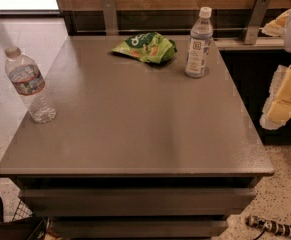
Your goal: Move blue plastic bottle near water bottle
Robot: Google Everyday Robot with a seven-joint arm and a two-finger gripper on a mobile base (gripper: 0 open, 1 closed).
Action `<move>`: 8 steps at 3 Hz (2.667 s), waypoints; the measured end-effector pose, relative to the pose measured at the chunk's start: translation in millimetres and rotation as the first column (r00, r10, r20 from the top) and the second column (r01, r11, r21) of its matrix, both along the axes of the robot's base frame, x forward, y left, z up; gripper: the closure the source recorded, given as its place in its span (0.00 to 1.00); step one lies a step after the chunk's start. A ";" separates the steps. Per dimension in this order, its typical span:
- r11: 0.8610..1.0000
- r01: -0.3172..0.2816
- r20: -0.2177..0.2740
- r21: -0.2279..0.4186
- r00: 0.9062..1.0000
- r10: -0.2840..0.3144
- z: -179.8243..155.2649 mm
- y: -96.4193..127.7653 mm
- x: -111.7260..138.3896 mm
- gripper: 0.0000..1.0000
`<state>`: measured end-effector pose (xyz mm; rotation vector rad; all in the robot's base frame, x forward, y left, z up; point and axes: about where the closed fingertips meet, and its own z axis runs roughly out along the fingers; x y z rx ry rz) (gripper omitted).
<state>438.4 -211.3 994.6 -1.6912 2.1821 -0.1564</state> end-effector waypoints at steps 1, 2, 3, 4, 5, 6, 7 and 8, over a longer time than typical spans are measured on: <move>1.000 0.000 0.001 0.000 1.000 0.000 0.1 0.0 0.2 0.00; 0.997 0.017 0.033 0.075 0.999 -0.019 -4.8 3.0 24.5 0.00; 0.969 0.047 0.090 0.243 0.993 -0.071 -16.6 6.5 75.3 0.00; 0.928 0.063 0.133 0.367 0.984 -0.120 -24.6 7.1 111.4 0.00; 0.863 0.079 0.195 0.500 0.960 -0.200 -37.7 -4.0 139.3 0.00; 0.802 0.082 0.246 0.592 0.929 -0.277 -45.7 -19.2 154.4 0.00; 0.745 0.072 0.228 0.663 0.929 -0.293 -47.6 -20.0 171.3 0.00; 0.745 0.072 0.228 0.664 0.929 -0.293 -47.7 -19.2 171.6 0.00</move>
Offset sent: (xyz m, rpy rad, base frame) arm 0.1049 0.0083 -0.0205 0.3183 -0.1261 -0.0763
